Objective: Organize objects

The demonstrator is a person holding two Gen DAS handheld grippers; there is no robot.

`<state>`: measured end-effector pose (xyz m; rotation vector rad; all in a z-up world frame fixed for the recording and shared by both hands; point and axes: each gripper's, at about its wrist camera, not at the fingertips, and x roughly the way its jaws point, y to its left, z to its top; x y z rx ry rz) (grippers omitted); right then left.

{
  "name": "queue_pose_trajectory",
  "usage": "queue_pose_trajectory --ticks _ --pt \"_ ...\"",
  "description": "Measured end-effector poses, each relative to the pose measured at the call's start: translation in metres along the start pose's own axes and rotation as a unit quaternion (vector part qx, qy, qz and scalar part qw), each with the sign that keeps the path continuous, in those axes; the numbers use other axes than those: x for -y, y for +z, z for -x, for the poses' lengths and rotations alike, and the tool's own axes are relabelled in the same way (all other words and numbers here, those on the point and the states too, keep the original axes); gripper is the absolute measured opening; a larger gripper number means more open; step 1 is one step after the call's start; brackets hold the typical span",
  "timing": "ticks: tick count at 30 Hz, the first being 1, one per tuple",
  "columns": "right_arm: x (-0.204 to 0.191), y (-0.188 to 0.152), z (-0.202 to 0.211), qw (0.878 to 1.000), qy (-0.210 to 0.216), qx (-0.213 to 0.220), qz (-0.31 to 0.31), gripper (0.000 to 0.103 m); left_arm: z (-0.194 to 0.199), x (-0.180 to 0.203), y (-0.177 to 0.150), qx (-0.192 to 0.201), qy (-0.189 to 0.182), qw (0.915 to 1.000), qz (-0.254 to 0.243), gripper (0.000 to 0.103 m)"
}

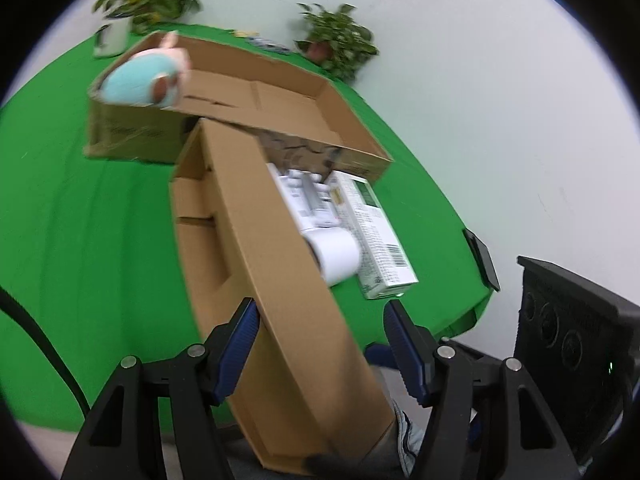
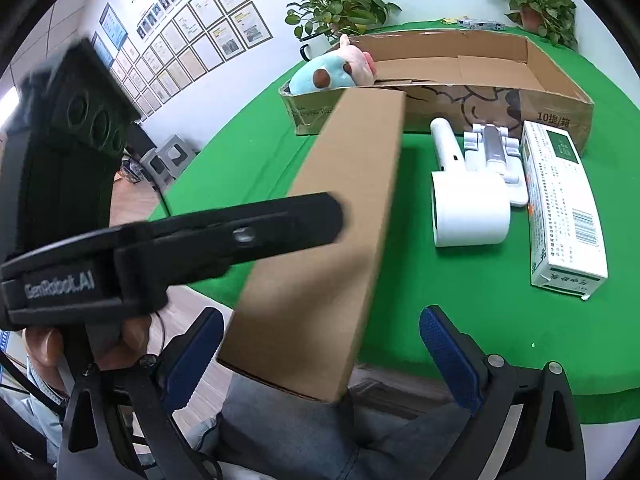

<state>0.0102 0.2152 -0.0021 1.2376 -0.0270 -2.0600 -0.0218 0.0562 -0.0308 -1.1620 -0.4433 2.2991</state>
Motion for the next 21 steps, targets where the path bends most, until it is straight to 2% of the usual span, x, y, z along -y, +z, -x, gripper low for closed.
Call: queue_pose_trajectory --ticks 4,9,11,12,15,18,21 --pt "0.008 0.003 0.001 1.000 -0.013 0.012 -0.004 0.099 -0.016 0.020 0.010 -0.008 -0.027 0.9993 -0.025 0.063" --pt "0.032 0.002 0.021 0.998 -0.044 0.041 -0.033 0.098 -0.026 0.034 0.022 -0.007 -0.026 0.9982 -0.054 0.063" --pt "0.042 0.001 0.027 0.996 -0.056 0.050 -0.042 0.092 -0.027 0.031 0.021 -0.011 -0.019 0.9983 -0.054 0.063" --pt "0.046 0.001 0.029 0.996 -0.061 0.053 -0.044 0.081 -0.026 0.028 0.019 -0.013 -0.015 0.9985 -0.052 0.063" --pt "0.056 -0.001 0.035 0.995 -0.066 0.062 -0.047 0.061 -0.020 0.008 0.010 -0.012 0.001 0.9995 -0.030 0.064" --pt "0.061 0.000 0.036 0.994 -0.056 0.069 -0.059 0.059 -0.006 -0.015 0.002 -0.001 0.016 0.9999 0.001 0.063" --pt "0.068 0.002 0.028 0.995 -0.002 0.055 -0.088 0.056 0.008 -0.036 -0.005 0.008 0.036 0.9989 0.027 0.063"
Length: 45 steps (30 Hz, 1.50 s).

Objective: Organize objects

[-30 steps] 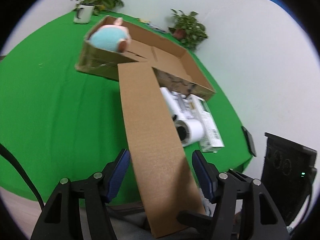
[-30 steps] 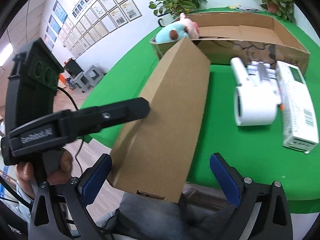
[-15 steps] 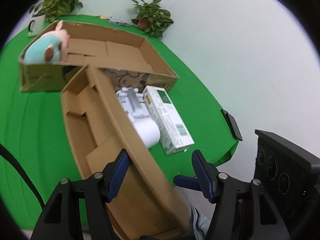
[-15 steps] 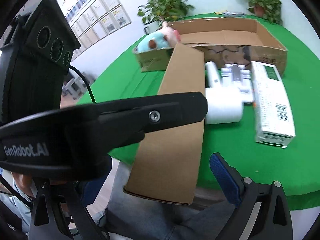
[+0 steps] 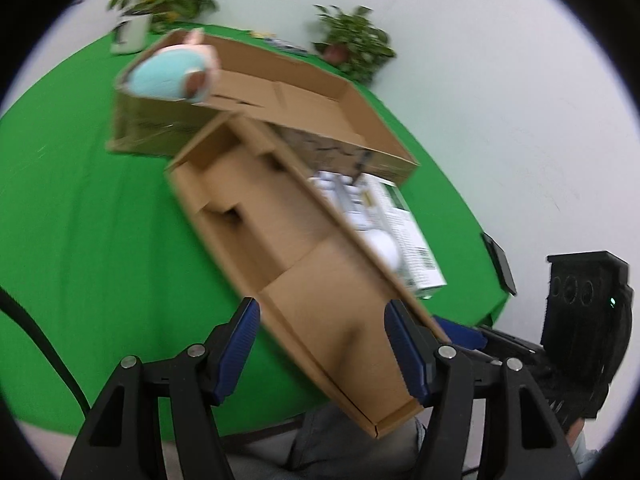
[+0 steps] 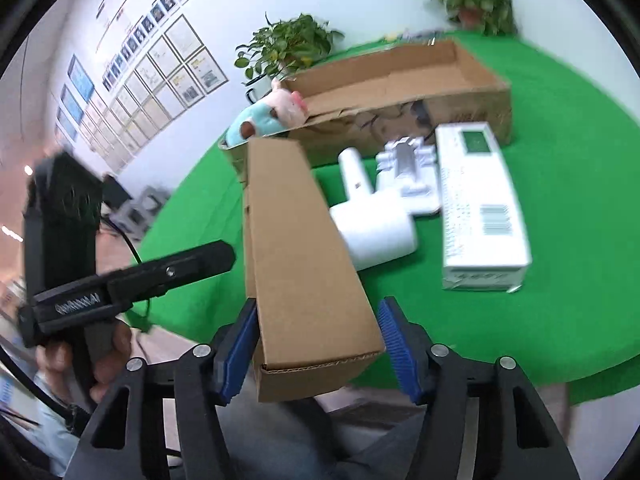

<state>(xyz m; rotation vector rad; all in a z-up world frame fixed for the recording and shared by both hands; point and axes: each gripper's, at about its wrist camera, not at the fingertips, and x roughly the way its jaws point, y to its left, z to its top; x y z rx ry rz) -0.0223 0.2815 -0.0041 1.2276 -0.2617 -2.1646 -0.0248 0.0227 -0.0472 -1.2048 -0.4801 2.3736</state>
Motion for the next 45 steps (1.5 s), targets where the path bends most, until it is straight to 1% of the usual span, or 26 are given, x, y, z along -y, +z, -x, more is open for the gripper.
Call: queue_pose_trajectory --ticks 3,6,7,9,10,15,17,19,21,22,23,24,25,26,27,28,29,31,32,34,35,36,37,38,39,45 --pt "-0.001 0.000 -0.020 0.996 0.065 -0.038 -0.039 0.055 0.013 -0.022 -0.004 0.004 0.025 0.9994 0.022 0.063" --pt "-0.011 -0.002 -0.036 0.993 0.090 -0.064 -0.052 0.060 0.023 -0.037 -0.006 0.012 0.038 0.9984 0.041 0.064" --pt "-0.012 -0.002 -0.040 0.993 0.083 -0.067 -0.055 0.071 0.025 -0.039 -0.006 0.012 0.043 0.9981 0.042 0.063" --pt "-0.012 0.000 -0.037 0.997 0.034 -0.051 -0.054 0.088 0.025 -0.039 -0.005 0.013 0.047 0.9982 0.034 0.063" --pt "-0.012 0.002 -0.032 0.998 0.008 -0.035 -0.050 0.090 0.024 -0.037 -0.003 0.013 0.045 0.9984 0.031 0.063" --pt "-0.015 0.007 -0.019 0.998 -0.055 -0.002 -0.017 0.090 0.001 -0.019 0.007 -0.001 0.027 0.9996 0.006 0.063" --pt "-0.020 0.006 -0.019 0.998 -0.064 0.000 -0.004 0.081 -0.009 -0.014 0.010 -0.008 0.021 0.9997 -0.004 0.063" --pt "-0.026 0.001 -0.023 0.998 -0.068 -0.009 0.014 0.050 -0.014 -0.011 0.011 -0.015 0.019 0.9997 -0.009 0.061" --pt "-0.039 -0.004 -0.029 0.996 -0.082 -0.015 0.039 0.035 -0.014 -0.010 0.009 -0.020 0.019 0.9995 -0.015 0.058" --pt "-0.042 -0.006 -0.031 0.995 -0.082 -0.017 0.046 0.035 -0.012 -0.011 0.008 -0.018 0.022 0.9995 -0.015 0.058" --pt "-0.051 -0.010 -0.033 0.996 -0.069 -0.021 0.059 0.035 -0.008 -0.014 0.006 -0.015 0.024 0.9995 -0.012 0.058" --pt "-0.058 -0.015 -0.035 0.996 -0.047 -0.028 0.068 0.035 -0.004 -0.018 0.005 -0.013 0.024 0.9996 -0.007 0.058" --pt "-0.067 -0.018 -0.037 0.996 -0.012 -0.033 0.077 0.035 -0.001 -0.022 0.004 -0.011 0.026 0.9996 -0.002 0.058" --pt "-0.070 -0.018 -0.037 0.996 -0.010 -0.027 0.082 0.036 0.002 -0.027 0.005 -0.008 0.032 0.9995 0.002 0.058" --pt "-0.072 -0.017 -0.036 0.996 -0.019 -0.018 0.087 0.041 0.004 -0.031 0.007 -0.005 0.040 0.9992 0.004 0.058" --pt "-0.072 -0.014 -0.035 0.995 -0.040 -0.005 0.087 0.047 0.003 -0.034 0.009 -0.004 0.044 0.9990 0.006 0.056" --pt "-0.069 -0.012 -0.036 0.996 -0.049 -0.004 0.080 0.048 0.003 -0.035 0.011 -0.004 0.046 0.9989 0.005 0.055" --pt "-0.061 -0.004 -0.043 0.997 -0.059 -0.016 0.055 0.048 -0.001 -0.035 0.016 -0.005 0.047 0.9989 -0.005 0.046" --pt "-0.059 -0.002 -0.046 0.996 -0.063 -0.019 0.052 0.048 -0.005 -0.034 0.019 -0.009 0.052 0.9986 -0.009 0.043" --pt "-0.062 0.000 -0.050 0.996 -0.069 -0.019 0.057 0.048 -0.012 -0.030 0.020 -0.019 0.054 0.9981 -0.020 0.032" --pt "-0.065 0.001 -0.052 0.996 -0.067 -0.018 0.058 0.048 -0.015 -0.027 0.018 -0.022 0.065 0.9973 -0.029 0.031" --pt "-0.067 0.002 -0.054 0.996 -0.065 -0.018 0.059 0.048 -0.015 -0.024 0.016 -0.020 0.071 0.9967 -0.035 0.028" --pt "-0.069 0.003 -0.058 0.996 -0.066 -0.018 0.059 0.048 -0.016 -0.022 0.012 -0.024 0.078 0.9960 -0.037 0.020" --pt "-0.070 0.002 -0.061 0.996 -0.071 -0.020 0.059 0.042 -0.016 -0.022 0.009 -0.029 0.077 0.9961 -0.031 0.017" --pt "-0.070 0.002 -0.064 0.995 -0.075 -0.023 0.059 0.032 -0.015 -0.022 0.005 -0.032 0.075 0.9964 -0.024 0.017" --pt "-0.075 -0.022 -0.048 0.992 -0.087 -0.027 0.083 0.030 -0.004 -0.002 -0.025 -0.025 0.092 0.9950 -0.027 0.017"
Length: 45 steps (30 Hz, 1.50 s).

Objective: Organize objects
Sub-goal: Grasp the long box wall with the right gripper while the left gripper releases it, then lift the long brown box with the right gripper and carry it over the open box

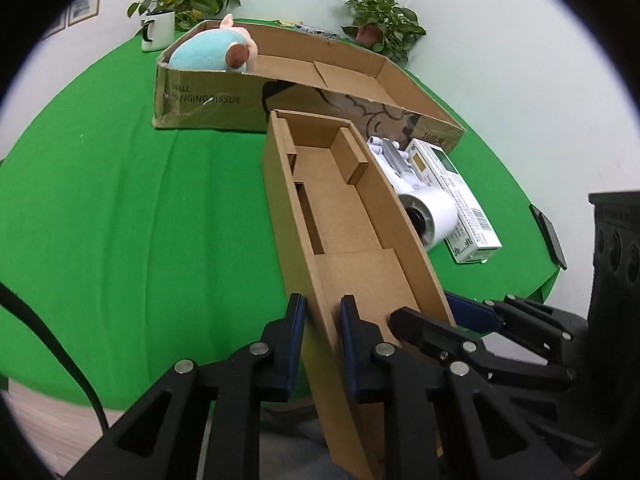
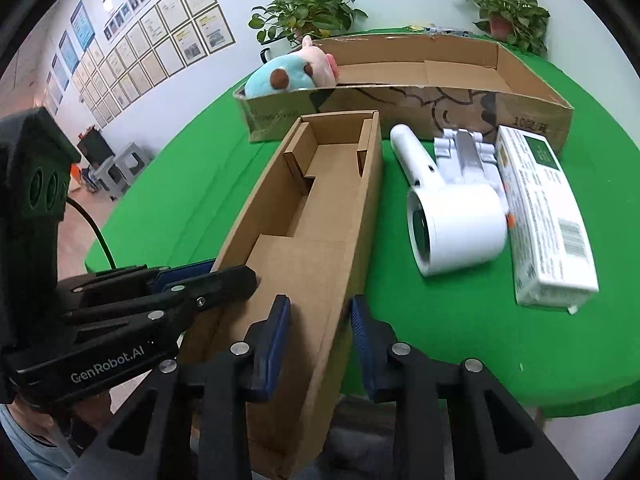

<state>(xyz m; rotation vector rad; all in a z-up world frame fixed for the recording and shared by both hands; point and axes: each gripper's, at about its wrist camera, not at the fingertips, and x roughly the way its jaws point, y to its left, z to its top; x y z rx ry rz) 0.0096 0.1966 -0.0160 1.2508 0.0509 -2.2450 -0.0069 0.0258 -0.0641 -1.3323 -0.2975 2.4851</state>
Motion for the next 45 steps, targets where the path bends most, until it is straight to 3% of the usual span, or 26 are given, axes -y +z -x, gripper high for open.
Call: queue_pose_trajectory --ticks 4,11,17,21,29,37,45 --pt "-0.006 -0.003 0.003 1.000 -0.019 0.001 0.007 0.030 0.000 0.001 -0.002 0.004 0.009 0.9999 0.010 0.015" --pt "0.001 0.004 -0.002 1.000 -0.015 0.004 -0.010 0.028 -0.001 0.003 0.000 -0.001 0.016 0.9998 0.010 0.015" --pt "0.004 0.017 -0.010 0.999 -0.028 0.018 -0.010 0.022 -0.008 -0.007 0.012 -0.007 -0.002 0.9997 0.023 0.016" --pt "0.007 0.027 -0.015 0.999 -0.040 0.027 -0.012 0.012 -0.015 -0.004 0.020 -0.002 0.007 0.9999 0.010 0.017" --pt "0.008 0.038 -0.022 0.998 -0.049 0.030 -0.017 0.011 -0.010 0.006 0.015 0.003 0.048 0.9989 -0.003 0.015" --pt "0.006 0.038 -0.023 0.999 -0.042 0.028 -0.014 0.009 -0.007 0.004 0.013 0.003 0.047 0.9988 0.014 0.015" --pt "0.006 0.049 -0.004 0.997 -0.036 0.070 -0.022 0.008 0.017 0.015 0.031 0.056 0.054 0.9969 -0.002 0.014"
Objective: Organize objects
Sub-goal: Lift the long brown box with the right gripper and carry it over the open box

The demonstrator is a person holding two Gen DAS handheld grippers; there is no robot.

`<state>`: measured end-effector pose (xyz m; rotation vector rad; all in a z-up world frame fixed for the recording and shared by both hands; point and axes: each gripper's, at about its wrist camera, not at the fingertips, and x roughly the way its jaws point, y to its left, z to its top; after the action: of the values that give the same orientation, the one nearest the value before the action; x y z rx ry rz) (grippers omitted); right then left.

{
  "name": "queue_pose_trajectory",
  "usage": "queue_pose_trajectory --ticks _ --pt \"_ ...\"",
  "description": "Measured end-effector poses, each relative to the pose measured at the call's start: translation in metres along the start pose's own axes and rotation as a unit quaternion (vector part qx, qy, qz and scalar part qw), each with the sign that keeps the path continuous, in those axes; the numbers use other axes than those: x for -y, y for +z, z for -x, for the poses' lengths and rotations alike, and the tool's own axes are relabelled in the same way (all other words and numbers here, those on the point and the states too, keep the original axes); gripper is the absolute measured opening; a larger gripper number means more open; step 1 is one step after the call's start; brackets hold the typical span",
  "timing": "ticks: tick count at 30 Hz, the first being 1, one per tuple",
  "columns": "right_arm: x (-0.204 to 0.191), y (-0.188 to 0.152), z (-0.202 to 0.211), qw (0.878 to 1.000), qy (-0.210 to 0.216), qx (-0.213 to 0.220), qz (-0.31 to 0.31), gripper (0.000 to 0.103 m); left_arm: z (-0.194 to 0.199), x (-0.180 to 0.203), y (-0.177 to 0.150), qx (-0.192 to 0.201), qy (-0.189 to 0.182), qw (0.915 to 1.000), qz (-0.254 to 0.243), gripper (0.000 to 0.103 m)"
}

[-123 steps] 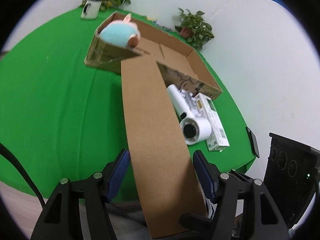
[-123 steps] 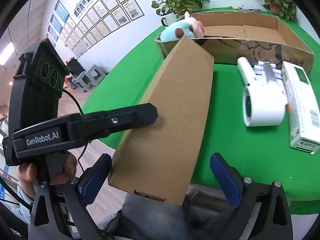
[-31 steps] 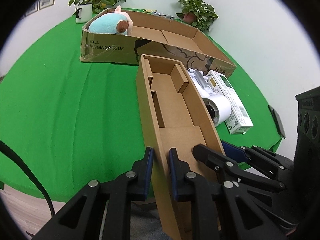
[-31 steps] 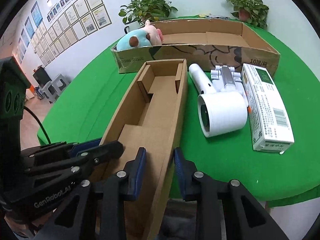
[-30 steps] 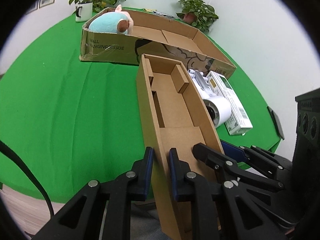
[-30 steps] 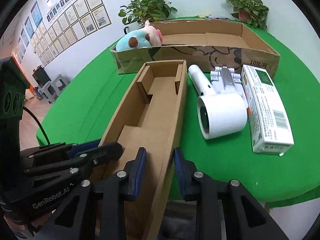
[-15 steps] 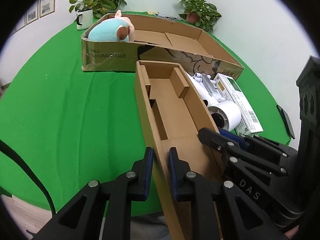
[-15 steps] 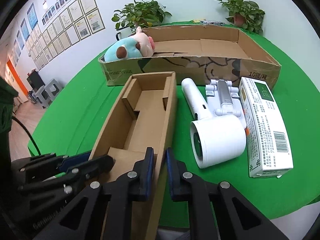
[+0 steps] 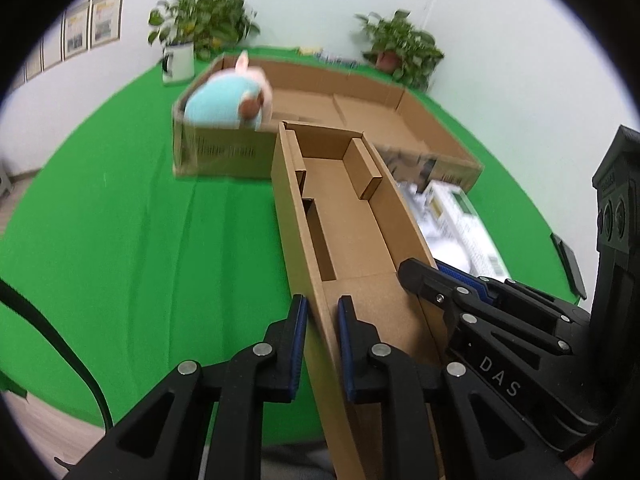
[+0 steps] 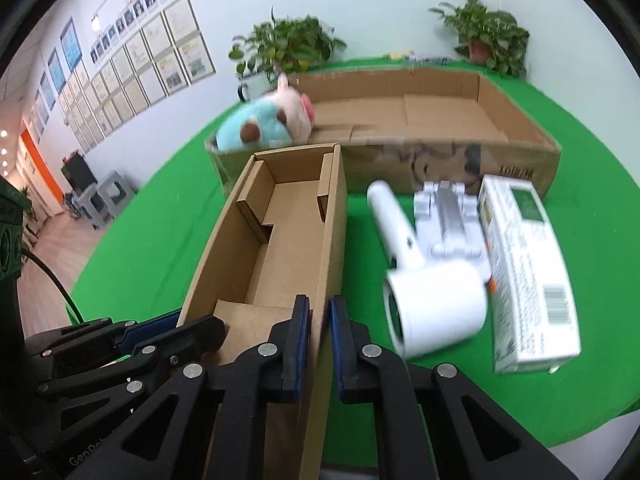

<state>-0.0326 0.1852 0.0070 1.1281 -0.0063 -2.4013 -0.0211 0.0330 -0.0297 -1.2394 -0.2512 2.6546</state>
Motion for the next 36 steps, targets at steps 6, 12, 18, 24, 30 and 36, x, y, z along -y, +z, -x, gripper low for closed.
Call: queue_pose_trajectory --ticks 6,12,18,24,30,36 --pt "0.000 0.033 0.035 0.998 -0.005 0.069 0.006 0.008 0.029 0.019 0.038 0.065 0.003 0.9972 -0.037 0.014" --pt "0.003 0.086 0.073 0.991 -0.009 0.136 0.015 0.008 0.057 0.045 0.092 0.133 0.010 0.9879 -0.079 0.014" --pt "0.005 0.149 0.105 0.983 -0.021 0.181 0.028 0.008 0.068 0.063 0.160 0.166 0.014 0.9805 -0.105 0.014" --pt "0.004 0.222 0.101 0.985 -0.022 0.170 0.038 0.008 0.059 0.064 0.225 0.158 0.031 0.9806 -0.111 0.014" --pt "0.018 0.281 0.072 0.989 -0.019 0.147 0.024 0.008 0.033 0.057 0.260 0.136 0.043 0.9835 -0.112 0.013" --pt "0.036 0.309 0.013 0.994 -0.020 0.109 0.019 0.008 -0.016 0.047 0.268 0.096 0.043 0.9885 -0.109 0.013"
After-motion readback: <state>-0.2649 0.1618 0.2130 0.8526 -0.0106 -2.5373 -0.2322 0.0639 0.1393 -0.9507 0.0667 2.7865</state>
